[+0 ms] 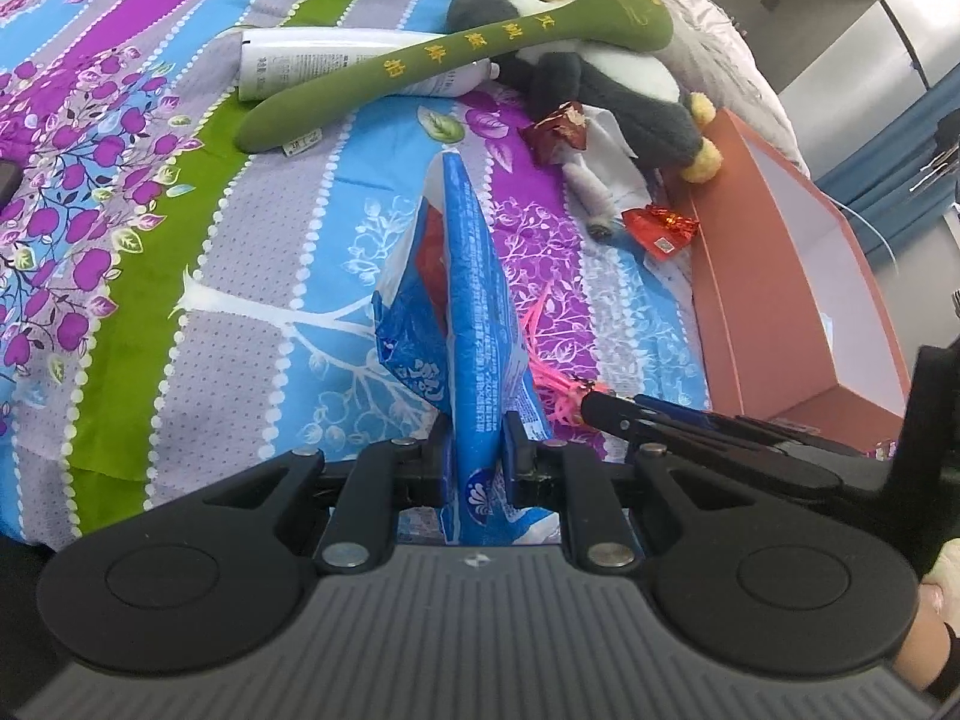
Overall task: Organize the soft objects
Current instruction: 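Lift the blue snack bag with the left tool while the right tool holds the pink toy, then carry the snack bag and pink toy over the pink box with both tools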
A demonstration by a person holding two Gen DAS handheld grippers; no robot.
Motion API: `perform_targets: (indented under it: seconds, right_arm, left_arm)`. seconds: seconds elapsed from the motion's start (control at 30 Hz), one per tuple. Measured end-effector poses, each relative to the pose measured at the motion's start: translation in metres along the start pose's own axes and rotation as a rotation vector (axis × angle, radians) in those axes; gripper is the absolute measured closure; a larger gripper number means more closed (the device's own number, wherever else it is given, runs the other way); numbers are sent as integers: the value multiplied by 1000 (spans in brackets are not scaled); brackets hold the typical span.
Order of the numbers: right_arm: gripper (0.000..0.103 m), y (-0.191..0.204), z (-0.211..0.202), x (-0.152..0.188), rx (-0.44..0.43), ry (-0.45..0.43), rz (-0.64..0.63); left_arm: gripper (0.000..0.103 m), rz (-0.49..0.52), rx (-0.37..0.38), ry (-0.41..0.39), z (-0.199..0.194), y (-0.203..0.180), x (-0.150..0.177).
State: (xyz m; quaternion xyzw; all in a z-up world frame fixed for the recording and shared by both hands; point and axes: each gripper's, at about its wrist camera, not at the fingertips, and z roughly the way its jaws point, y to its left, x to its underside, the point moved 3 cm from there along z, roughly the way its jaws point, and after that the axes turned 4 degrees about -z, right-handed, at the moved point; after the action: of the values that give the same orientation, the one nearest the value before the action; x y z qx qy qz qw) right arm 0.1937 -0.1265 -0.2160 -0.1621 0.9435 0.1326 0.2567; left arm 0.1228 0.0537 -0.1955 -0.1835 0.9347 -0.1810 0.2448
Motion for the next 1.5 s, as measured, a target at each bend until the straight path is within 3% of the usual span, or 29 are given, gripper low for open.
perform_targets:
  seconds: [0.1,0.17,0.4,0.67,1.2,1.33,1.5]
  right_arm:
    - [65,0,6,1,-17,6,9]
    - [77,2,8,1,-11,7,2]
    - [80,-2,-17,-4,4,-40,6]
    - [80,-14,-78,-27,22,-161,8]
    - [80,-45,-201,-98,114,-457,-33]
    - [80,-70,-221,-102,183,-484,-21]
    - [80,-114,-230,-100,267,-468,43]
  left_arm:
    - [85,-5,-5,5,2,2,0]
    - [85,-6,-8,7,4,2,-1]
    - [85,12,-5,-4,0,-3,-5]
    - [85,74,25,-45,-17,-31,-19]
    - [85,276,158,-197,-75,-146,-93]
    - [85,326,199,-210,-78,-183,-105]
    - [85,358,262,-165,-62,-227,-112]
